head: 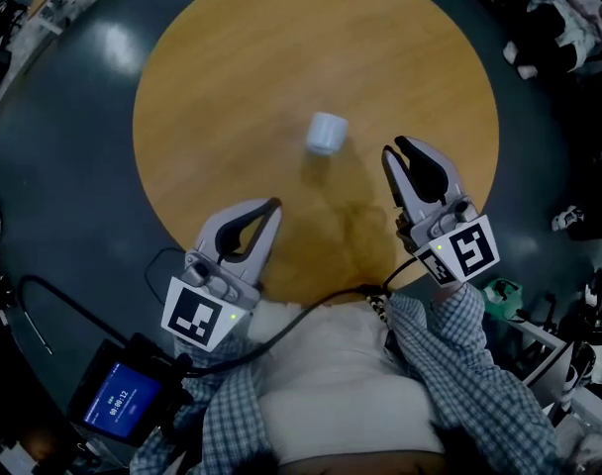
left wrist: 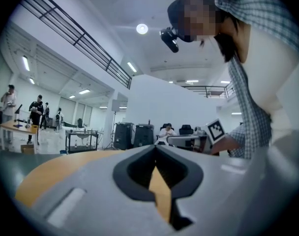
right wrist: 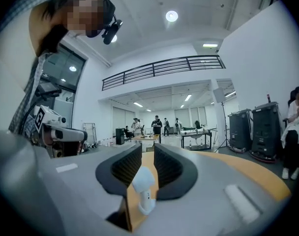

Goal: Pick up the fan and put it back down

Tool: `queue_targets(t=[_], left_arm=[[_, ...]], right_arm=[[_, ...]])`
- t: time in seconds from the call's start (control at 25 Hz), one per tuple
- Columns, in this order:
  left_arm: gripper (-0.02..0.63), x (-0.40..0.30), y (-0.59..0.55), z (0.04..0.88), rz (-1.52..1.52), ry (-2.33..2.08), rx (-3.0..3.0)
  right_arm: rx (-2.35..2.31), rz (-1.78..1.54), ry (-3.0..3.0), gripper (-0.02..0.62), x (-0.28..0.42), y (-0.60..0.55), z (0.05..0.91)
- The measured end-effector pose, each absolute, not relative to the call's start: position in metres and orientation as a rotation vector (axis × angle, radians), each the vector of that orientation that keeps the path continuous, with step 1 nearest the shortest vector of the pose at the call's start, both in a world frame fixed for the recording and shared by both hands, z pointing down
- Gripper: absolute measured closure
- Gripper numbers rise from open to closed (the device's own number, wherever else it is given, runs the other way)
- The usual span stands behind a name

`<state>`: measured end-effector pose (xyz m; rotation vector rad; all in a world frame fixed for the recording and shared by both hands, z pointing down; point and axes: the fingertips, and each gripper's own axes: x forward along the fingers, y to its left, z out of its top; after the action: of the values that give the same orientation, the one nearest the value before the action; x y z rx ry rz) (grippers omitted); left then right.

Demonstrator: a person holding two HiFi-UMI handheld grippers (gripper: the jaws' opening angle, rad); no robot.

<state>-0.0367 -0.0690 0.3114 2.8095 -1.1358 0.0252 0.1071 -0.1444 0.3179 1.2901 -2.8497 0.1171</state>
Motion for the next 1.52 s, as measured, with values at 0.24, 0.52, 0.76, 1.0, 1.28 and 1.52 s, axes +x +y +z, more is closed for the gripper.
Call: queue_targets(t=[0.24, 0.52, 0.76, 1.0, 1.28, 1.52], left_arm=[[0.607, -0.025, -0.073, 0.297, -0.006, -1.12, 2.846], [0.607, -0.022, -0.076, 0.292, -0.041, -1.102, 2.864], [0.607, -0.024, -0.078, 0.291, -0.053, -1.11, 2.858], [0.606, -0.024, -0.079, 0.292, -0.053, -1.11, 2.853], [0.607, -0.023, -0.079, 0.292, -0.039, -1.105, 2.858], [0.607, -0.022, -0.078, 0.293, -0.032, -1.098, 2.857]], right_arm=[[1.359, 0.121, -2.858, 0.538, 0.115, -0.134, 0.29], [1.406, 0.09, -2.847, 0.591, 0.116, -0.132, 0.278], [1.393, 0.088, -2.822, 0.591, 0.116, -0.131, 0.28], [1.381, 0.09, -2.815, 0.591, 0.114, -0.13, 0.282], [1.363, 0.089, -2.8, 0.591, 0.114, -0.129, 0.287], [1.359, 0.097, -2.789, 0.591, 0.114, -0.128, 0.292]])
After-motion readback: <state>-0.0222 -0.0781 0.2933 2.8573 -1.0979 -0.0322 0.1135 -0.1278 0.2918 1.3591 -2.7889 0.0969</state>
